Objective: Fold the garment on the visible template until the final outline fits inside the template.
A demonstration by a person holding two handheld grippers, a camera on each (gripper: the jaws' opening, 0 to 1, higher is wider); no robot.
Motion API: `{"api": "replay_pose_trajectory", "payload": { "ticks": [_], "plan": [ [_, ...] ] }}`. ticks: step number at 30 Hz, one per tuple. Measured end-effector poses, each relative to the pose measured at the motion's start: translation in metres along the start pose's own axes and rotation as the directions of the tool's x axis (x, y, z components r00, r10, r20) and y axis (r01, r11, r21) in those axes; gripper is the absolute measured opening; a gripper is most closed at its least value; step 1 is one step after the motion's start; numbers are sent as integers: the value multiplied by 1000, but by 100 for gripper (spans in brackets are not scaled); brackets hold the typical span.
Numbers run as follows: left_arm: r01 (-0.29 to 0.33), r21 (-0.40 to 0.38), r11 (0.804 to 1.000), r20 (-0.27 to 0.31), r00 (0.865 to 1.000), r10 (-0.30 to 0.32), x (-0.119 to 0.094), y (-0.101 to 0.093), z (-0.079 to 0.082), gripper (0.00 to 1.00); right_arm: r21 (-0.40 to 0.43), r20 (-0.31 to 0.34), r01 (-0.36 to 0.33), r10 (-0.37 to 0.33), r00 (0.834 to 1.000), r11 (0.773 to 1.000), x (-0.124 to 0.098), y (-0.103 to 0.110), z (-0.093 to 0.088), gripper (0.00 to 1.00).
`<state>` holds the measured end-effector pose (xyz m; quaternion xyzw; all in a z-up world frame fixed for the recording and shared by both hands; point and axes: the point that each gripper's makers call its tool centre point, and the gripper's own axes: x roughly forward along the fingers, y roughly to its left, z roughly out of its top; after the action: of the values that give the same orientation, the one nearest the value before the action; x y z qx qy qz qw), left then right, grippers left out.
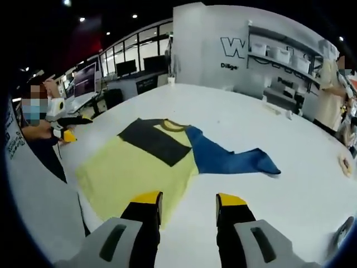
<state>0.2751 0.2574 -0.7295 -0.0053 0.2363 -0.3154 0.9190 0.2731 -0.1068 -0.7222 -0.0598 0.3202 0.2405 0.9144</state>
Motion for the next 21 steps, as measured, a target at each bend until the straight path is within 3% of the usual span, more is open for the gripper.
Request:
{"api": "replay_pose_trajectory", "payload": {
  "ticks": [9,10,18,21],
  "plan": [
    [26,-1,1000,-32,999,-26,-8,17,-22,86,-86,-35,33,-36,999,996,14,6,20,32],
    [28,-16,999,-33,999,-29,-6,26,-23,86,-89,-37,39,-42,998,995,13,5,23,32],
    [41,-10,999,7,999,-41,-5,38,-10,86,-103,-50,87,-93,994,991,4,-20,34,33],
    [2,-21,1000,-14,1000,-2,-7,43,-19,86,-103,-59,96,-103,993,990,10,-46,41,32]
  ]
}}
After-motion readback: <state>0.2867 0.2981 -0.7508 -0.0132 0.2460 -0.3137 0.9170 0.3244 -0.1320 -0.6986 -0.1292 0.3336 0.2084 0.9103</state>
